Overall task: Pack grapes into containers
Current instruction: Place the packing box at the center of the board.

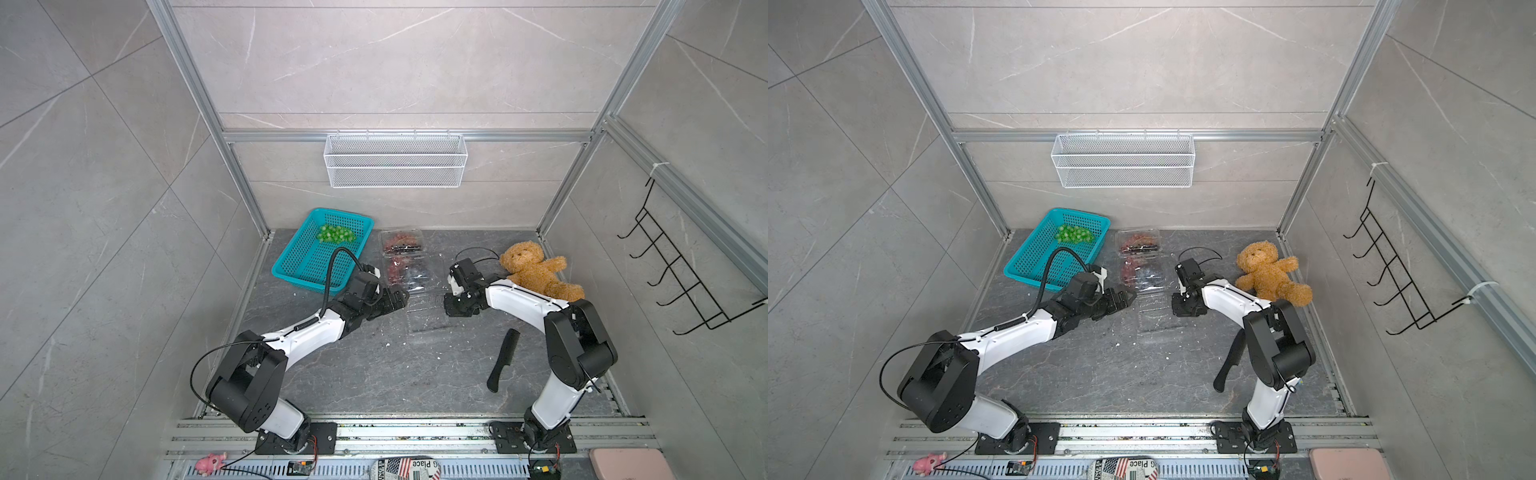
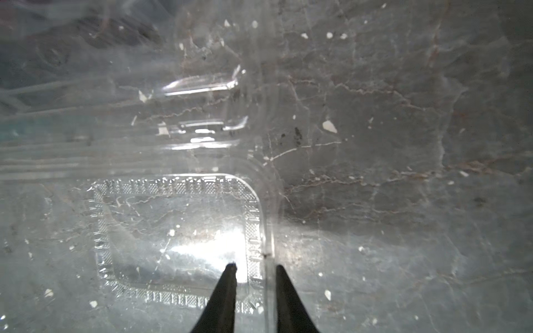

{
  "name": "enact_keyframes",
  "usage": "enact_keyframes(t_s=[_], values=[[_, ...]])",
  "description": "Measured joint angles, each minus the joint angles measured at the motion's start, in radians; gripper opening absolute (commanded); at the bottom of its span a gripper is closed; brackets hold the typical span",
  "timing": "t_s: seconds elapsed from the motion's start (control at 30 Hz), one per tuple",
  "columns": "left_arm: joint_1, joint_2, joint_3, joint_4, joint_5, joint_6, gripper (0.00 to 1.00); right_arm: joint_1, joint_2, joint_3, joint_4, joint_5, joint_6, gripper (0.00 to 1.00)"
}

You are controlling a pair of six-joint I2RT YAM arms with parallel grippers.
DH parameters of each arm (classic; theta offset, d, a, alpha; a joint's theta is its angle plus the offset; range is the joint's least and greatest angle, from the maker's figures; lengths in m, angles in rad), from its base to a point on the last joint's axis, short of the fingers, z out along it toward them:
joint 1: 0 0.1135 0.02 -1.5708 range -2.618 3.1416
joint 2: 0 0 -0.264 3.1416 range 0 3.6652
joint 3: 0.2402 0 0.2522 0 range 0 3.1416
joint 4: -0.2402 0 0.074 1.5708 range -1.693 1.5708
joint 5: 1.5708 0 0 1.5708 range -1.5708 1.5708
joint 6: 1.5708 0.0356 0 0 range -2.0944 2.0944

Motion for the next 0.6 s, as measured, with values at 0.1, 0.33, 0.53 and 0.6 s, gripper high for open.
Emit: enact_keyframes(t_s=[0.1,0.33,0.53,0.6], values=[[0.014,0.0,0.0,0.0,0.002,0.0,1.0,0.01,0.002,0.0,0.011,-0.015,0.014,0.25],[0.053,-0.008,-0.019,0.0,0.02,0.0,1.0,0.07,0.036,0.024,0.025,-0.023,0.045,0.29],[0.074,-0.027,-0.039,-0.014,0.026,0.0,1.0,0.074,0.04,0.03,0.024,-0.021,0.071,0.41],[0.078,-0.037,-0.039,-0.016,0.026,0.0,1.0,0.074,0.04,0.03,0.025,-0.018,0.076,0.49]])
